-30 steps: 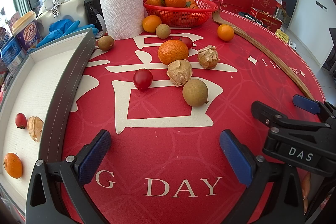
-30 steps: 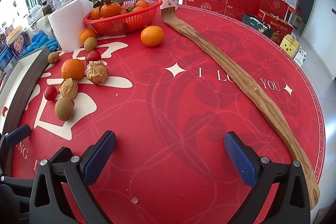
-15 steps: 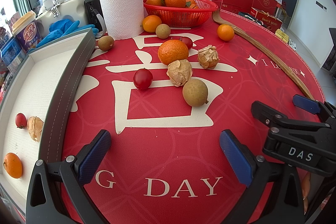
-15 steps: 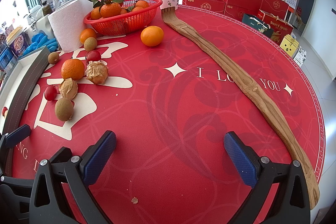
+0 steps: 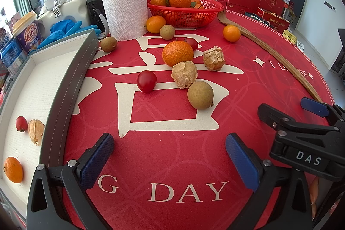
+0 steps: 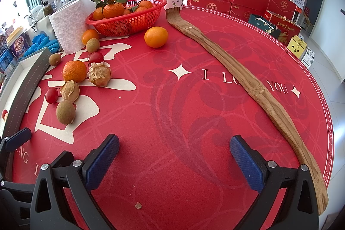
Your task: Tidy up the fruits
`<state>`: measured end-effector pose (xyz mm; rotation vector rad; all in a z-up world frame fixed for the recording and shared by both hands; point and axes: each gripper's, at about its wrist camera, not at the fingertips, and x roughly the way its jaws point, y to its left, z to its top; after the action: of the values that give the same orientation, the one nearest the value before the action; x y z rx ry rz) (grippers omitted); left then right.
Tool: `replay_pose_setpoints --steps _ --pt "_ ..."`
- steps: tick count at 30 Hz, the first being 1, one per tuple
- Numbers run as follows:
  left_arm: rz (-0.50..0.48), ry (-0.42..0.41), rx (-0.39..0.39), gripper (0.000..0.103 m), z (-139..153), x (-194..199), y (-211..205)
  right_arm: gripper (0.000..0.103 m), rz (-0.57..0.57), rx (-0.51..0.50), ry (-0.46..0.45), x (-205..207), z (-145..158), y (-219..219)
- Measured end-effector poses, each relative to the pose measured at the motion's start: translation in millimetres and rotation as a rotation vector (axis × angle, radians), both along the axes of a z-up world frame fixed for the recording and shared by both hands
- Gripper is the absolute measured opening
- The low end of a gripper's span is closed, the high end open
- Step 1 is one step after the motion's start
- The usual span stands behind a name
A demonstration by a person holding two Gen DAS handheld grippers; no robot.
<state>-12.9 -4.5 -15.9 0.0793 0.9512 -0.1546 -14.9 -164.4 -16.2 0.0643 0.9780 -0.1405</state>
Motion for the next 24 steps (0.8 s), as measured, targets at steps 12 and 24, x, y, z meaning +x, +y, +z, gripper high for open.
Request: replay_pose_setpoints --steps 12,24 --pt "0.002 -0.013 -0.082 0.103 5 -5 20 0.103 0.027 -0.004 -0.005 -1 2 -3" --pt "-0.043 0.018 0.011 0.07 12 12 -26 0.103 0.113 -0.001 -0.006 -12 3 -24"
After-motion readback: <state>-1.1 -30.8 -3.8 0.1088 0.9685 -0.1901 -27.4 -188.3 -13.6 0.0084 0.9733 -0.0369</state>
